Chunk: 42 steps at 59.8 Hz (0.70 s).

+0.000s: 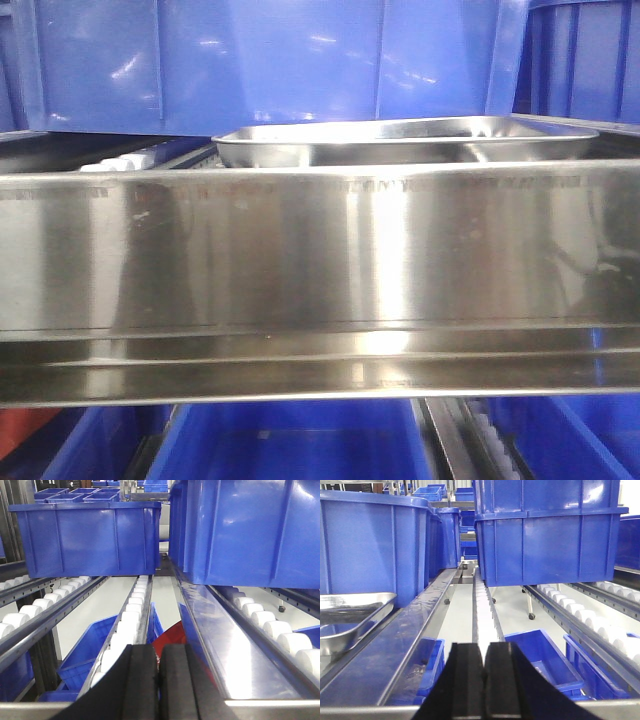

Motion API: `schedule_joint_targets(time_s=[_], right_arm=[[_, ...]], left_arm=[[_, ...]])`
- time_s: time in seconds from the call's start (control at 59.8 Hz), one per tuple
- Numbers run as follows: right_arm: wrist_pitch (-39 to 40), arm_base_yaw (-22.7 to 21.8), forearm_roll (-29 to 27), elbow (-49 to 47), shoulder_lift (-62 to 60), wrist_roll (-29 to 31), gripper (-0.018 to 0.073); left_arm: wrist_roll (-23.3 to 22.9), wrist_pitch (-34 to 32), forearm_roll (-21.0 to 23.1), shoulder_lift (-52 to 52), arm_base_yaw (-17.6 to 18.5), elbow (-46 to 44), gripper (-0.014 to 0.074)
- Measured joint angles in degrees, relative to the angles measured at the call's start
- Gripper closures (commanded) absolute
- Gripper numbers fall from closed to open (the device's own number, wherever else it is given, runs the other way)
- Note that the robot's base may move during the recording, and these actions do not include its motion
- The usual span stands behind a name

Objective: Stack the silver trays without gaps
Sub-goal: 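Move both grippers above the shallow silver tray on the shelf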

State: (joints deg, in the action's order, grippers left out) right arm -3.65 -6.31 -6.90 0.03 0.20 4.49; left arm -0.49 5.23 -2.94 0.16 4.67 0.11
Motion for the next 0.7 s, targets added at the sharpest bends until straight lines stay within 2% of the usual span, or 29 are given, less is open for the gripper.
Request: schedule_joint_targets(time_s=[0.569, 0.703], right_arm=[[0.00, 0.00, 0.00, 0.00, 0.00, 0.00, 0.0638], [0.00, 0.00, 0.00, 0.00, 0.00, 0.00, 0.0638]], left_arm=[[0.00, 0.00, -0.11, 0.00, 0.00, 0.00, 0.0602], [0.49, 0.00, -4.81, 0.00, 0.00, 0.00, 0.0602]])
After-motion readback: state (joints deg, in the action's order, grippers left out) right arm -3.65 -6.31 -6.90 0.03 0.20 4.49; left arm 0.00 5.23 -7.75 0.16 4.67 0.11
